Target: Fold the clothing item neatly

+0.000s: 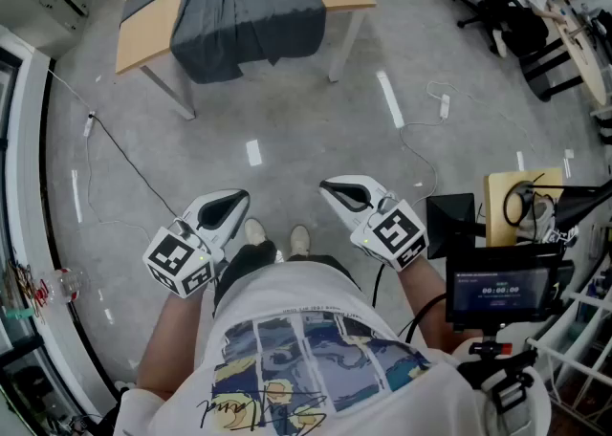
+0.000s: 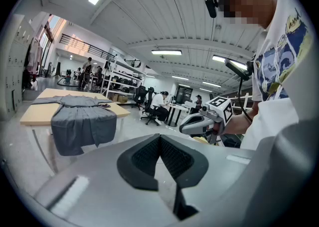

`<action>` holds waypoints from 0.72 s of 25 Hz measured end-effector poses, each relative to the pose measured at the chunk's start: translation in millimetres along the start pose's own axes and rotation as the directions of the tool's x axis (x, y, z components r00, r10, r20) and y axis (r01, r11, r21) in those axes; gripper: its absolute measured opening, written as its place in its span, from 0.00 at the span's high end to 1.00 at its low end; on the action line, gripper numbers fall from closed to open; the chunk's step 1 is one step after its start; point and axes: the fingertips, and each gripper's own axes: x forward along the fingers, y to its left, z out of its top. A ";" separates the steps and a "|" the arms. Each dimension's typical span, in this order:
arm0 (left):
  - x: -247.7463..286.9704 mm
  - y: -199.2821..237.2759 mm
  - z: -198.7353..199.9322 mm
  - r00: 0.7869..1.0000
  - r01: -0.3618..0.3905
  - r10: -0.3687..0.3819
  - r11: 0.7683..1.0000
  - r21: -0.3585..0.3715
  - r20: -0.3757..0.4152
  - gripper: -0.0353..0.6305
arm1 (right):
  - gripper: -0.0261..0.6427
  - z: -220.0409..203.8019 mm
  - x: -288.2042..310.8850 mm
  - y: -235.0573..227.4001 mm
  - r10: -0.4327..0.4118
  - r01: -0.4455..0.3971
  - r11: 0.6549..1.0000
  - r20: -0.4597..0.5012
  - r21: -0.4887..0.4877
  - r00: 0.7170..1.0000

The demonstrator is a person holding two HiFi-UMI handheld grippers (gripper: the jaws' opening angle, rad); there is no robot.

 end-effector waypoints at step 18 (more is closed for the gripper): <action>-13.3 55.6 -4.5 0.997 -0.071 0.072 0.995 -0.067 0.021 0.94 | 0.96 4.8 51.9 -12.7 0.046 -0.047 0.999 -0.069 -0.017 0.997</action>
